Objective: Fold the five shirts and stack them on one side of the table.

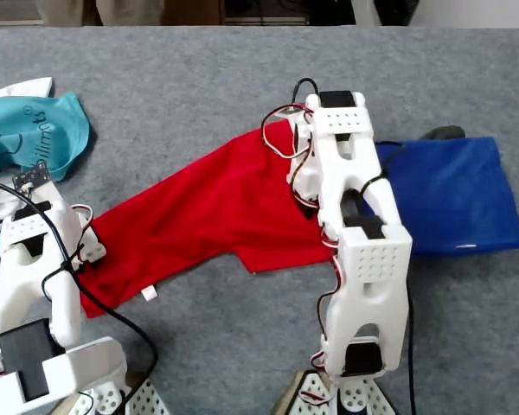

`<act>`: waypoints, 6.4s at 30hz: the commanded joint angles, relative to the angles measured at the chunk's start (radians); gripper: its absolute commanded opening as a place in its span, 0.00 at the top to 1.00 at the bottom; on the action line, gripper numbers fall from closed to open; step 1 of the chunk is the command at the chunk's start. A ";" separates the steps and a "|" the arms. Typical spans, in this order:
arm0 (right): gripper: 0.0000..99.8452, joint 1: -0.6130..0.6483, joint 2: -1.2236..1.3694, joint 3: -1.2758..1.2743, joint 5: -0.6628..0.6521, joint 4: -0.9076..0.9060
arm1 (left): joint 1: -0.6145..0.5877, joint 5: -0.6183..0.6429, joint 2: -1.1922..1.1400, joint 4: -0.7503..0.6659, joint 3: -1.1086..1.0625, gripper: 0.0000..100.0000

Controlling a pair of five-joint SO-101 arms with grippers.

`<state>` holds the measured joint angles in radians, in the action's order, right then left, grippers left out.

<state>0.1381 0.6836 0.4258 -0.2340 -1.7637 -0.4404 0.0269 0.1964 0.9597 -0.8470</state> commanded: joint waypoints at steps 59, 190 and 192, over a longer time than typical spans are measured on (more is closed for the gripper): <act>1.00 0.016 -0.243 -0.036 0.009 -0.023 | -0.068 -0.051 0.499 0.115 -0.071 0.88; 1.00 0.016 -0.820 1.222 -0.048 0.514 | -0.149 -0.031 0.522 0.738 1.464 0.98; 1.00 0.016 -0.845 1.222 -0.075 0.526 | -0.187 -0.034 0.526 0.740 1.475 0.98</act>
<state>0.1458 -0.1266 1.6425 -0.2754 -1.2850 -0.5723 -0.0038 0.7319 1.6962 0.5953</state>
